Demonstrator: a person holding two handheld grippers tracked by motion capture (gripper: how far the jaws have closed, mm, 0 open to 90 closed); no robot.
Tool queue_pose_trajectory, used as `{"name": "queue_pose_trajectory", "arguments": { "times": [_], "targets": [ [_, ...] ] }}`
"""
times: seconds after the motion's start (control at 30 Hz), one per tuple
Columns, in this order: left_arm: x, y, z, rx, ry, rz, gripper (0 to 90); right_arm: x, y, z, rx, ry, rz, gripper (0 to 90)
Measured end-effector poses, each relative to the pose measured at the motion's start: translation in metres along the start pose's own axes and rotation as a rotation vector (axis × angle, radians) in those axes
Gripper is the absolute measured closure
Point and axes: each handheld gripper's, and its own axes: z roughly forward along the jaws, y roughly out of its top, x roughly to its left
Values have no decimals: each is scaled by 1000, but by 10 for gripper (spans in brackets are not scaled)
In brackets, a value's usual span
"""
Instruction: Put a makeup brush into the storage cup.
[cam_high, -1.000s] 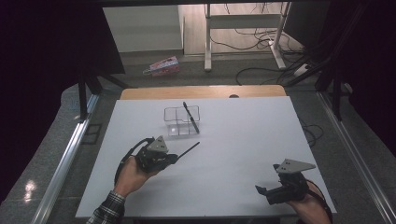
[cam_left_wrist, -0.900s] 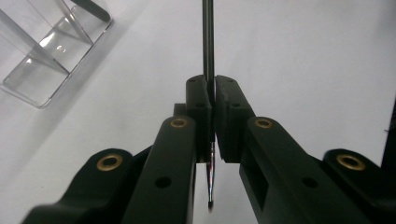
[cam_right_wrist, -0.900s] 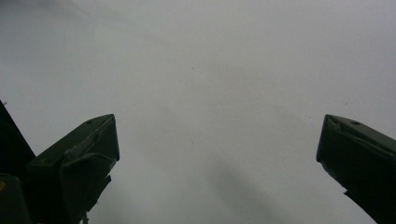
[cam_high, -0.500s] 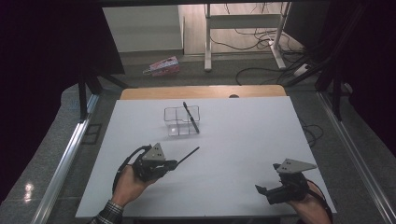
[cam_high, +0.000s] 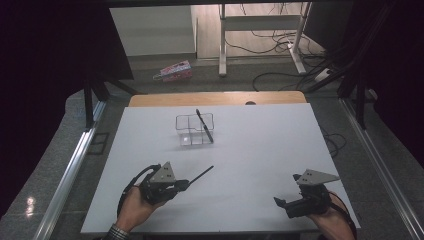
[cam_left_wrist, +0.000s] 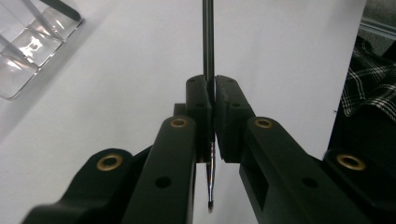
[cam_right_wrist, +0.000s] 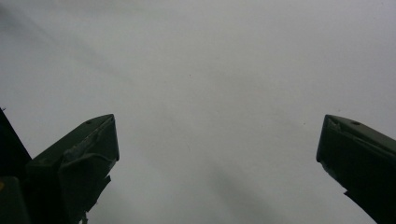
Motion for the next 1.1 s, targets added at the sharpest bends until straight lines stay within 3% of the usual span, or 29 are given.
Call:
{"name": "queue_pose_trajectory", "arguments": {
  "times": [0.23, 0.57, 0.97, 1.1],
  "targets": [
    [-6, 3, 2, -5, -14, 18, 854, 0, 4, -2, -14, -17, -10, 0],
    [-8, 7, 9, 17, -31, 42, 853, 5, 11, 3, -24, 22, -11, 0],
    [-8, 15, 16, 39, -62, 74, 853, 14, 26, 12, -16, 48, -82, 0],
    [-8, 17, 17, 39, -69, 76, 853, 15, 29, 15, -19, 52, -86, 0]
  ]
}}
